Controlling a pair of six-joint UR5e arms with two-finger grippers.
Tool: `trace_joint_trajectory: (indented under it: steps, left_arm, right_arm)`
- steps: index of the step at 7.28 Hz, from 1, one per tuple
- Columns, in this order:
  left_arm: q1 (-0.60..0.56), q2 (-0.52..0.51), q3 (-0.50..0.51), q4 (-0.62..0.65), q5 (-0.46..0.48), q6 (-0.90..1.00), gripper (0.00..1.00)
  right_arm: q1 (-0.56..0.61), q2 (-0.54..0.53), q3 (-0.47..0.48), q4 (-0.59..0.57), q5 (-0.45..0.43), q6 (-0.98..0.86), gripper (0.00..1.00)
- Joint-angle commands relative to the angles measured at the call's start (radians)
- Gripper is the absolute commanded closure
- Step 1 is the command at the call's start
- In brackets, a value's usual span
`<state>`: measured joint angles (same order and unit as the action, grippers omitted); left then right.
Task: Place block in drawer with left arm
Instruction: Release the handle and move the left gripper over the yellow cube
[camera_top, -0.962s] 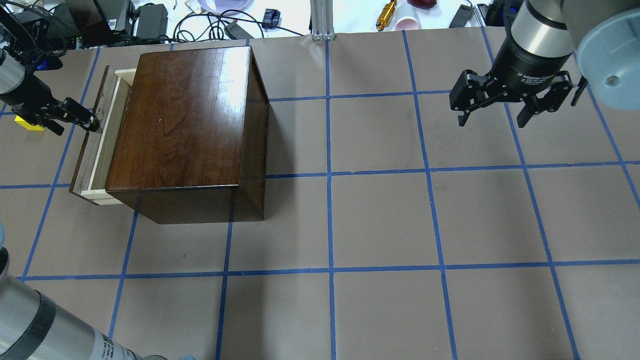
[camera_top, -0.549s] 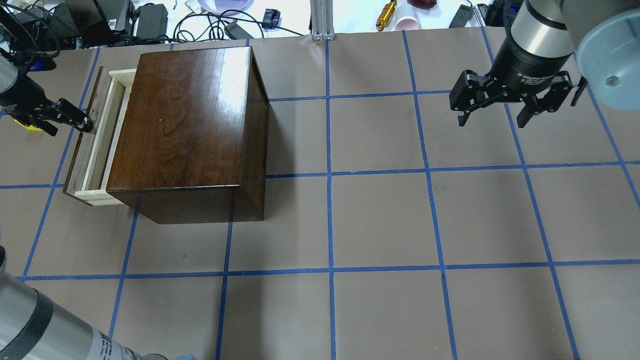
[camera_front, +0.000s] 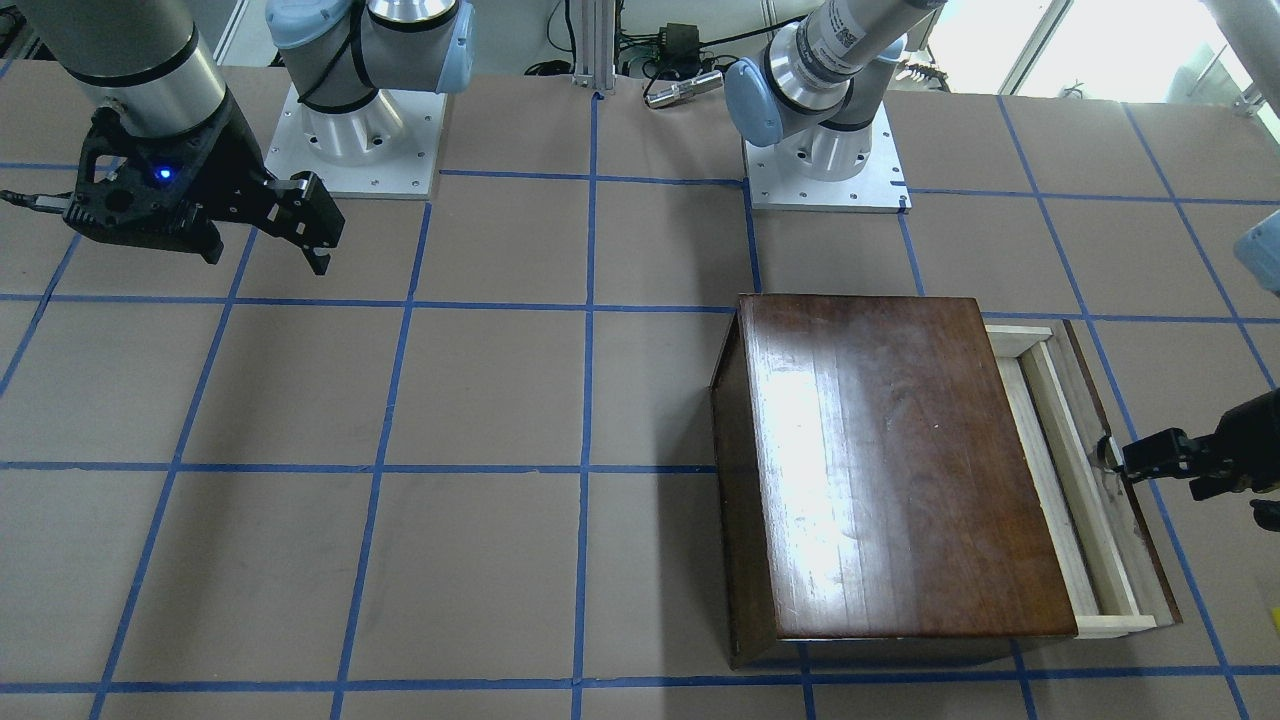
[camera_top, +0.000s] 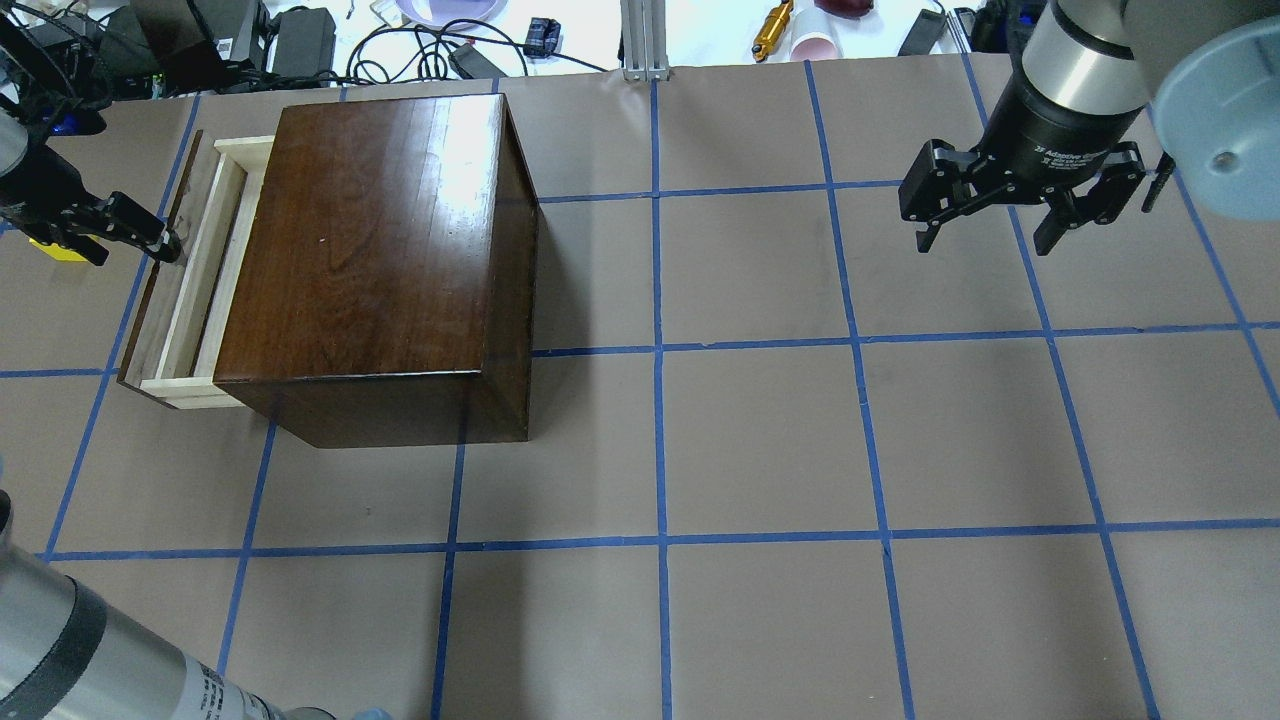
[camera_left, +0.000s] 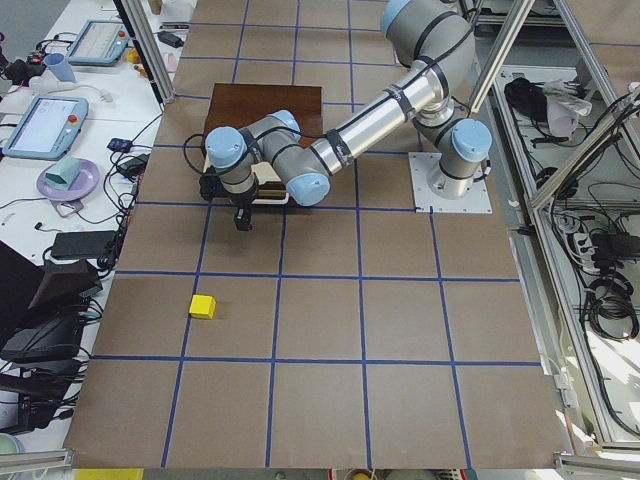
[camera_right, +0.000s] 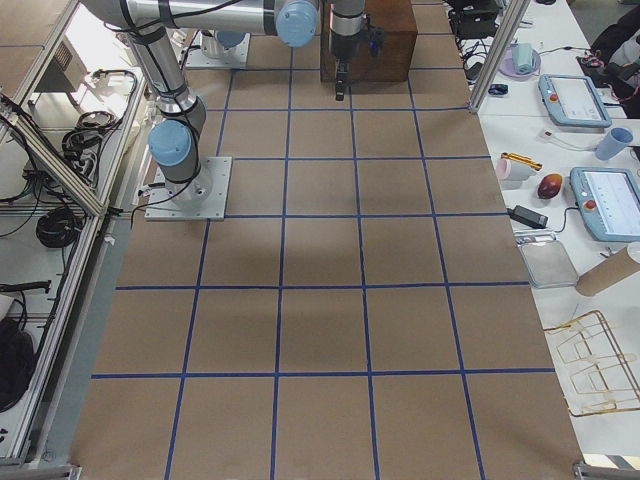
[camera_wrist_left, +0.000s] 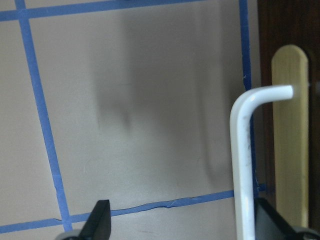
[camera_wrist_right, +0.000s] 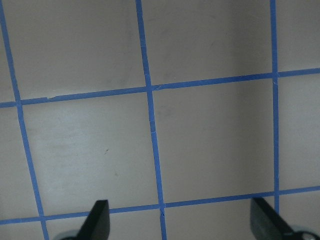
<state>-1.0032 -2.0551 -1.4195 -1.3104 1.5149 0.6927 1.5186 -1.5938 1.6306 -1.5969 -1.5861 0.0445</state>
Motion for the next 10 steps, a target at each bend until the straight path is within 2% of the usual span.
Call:
trace_joint_trajectory:
  steps: [1, 3, 5, 8, 10]
  left_arm:
    - [0.000, 0.009, 0.004, -0.001, 0.005, 0.004, 0.00]
    - [0.008, 0.035, 0.013, -0.007, 0.008, 0.004, 0.00]
    - [0.069, 0.024, 0.083, -0.012, 0.017, 0.010, 0.00]
    - [0.090, -0.032, 0.155, 0.020, 0.025, 0.027, 0.00]
    - [0.126, -0.089, 0.177, 0.094, 0.025, 0.089, 0.00]
  right_arm:
    - [0.000, 0.000, 0.000, 0.000, 0.000, 0.000, 0.00]
    - [0.000, 0.000, 0.000, 0.000, 0.000, 0.000, 0.00]
    - [0.000, 0.000, 0.000, 0.000, 0.000, 0.000, 0.00]
    - [0.000, 0.000, 0.000, 0.000, 0.000, 0.000, 0.00]
    - [0.000, 0.000, 0.000, 0.000, 0.000, 0.000, 0.00]
